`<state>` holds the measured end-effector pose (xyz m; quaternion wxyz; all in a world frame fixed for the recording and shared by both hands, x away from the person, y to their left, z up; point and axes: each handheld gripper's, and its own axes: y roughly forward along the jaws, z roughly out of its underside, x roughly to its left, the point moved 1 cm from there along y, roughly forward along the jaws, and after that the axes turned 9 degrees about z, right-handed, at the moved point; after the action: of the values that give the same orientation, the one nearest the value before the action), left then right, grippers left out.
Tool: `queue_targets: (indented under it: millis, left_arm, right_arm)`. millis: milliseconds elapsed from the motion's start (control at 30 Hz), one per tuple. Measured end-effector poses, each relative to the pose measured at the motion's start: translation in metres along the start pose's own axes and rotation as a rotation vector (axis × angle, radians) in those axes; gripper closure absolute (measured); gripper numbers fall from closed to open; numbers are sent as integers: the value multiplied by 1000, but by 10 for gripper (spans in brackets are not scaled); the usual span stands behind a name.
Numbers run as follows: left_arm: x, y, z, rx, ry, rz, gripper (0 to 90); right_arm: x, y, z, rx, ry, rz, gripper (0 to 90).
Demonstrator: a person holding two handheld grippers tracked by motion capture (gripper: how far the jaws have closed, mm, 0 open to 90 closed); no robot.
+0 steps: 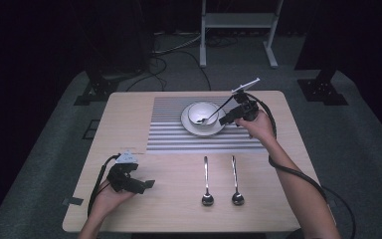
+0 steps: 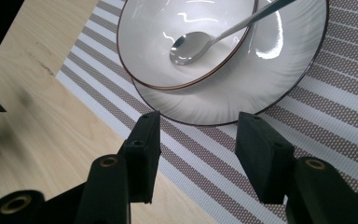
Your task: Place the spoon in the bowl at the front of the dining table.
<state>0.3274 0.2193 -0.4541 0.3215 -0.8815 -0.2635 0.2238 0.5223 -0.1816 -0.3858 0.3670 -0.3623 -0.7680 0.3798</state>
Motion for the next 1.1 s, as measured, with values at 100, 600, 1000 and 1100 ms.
queue_targets:
  millis: [100, 600, 1000, 1100]
  left_arm:
    - [0, 0, 0, -2, 0, -1, 31]
    - [1, 0, 1, -3, -3, -4, 31]
    - [1, 0, 1, -1, -3, -4, 31]
    - [2, 0, 1, -6, -6, -5, 31]
  right_arm:
    - [-1, 0, 4, -3, -1, -8, 483]
    - [-3, 6, 25, -1, -10, -27, 452]
    - [3, 6, 43, -10, -36, -41, 419]
    - [5, 6, 51, -21, -42, -51, 414]
